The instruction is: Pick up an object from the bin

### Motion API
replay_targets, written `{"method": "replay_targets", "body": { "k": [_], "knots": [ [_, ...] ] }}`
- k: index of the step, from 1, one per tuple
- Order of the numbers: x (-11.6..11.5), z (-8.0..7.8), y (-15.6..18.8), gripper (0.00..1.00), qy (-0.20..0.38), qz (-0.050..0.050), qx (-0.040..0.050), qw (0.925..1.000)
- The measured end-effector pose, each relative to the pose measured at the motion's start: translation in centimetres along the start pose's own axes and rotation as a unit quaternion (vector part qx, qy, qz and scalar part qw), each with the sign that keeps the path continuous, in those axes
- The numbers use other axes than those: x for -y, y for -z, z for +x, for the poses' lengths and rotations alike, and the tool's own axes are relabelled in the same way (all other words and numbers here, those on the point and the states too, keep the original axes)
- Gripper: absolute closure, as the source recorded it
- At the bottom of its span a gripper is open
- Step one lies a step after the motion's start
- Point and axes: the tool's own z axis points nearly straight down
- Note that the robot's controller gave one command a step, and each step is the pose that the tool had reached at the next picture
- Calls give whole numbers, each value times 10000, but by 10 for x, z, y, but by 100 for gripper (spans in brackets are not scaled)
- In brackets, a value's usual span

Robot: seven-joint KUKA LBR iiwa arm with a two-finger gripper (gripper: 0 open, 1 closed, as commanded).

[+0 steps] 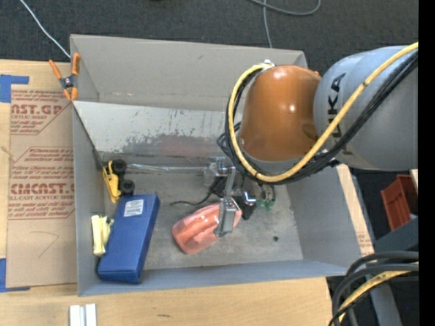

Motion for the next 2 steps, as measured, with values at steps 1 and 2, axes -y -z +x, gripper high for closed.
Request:
{"method": "replay_targets", "body": {
  "k": [1, 2],
  "knots": [
    [18, -14, -70, 0, 688, 0, -1, 9976],
    [24, 18, -137, 0, 1829, -20, 90, 9831]
  ]
}}
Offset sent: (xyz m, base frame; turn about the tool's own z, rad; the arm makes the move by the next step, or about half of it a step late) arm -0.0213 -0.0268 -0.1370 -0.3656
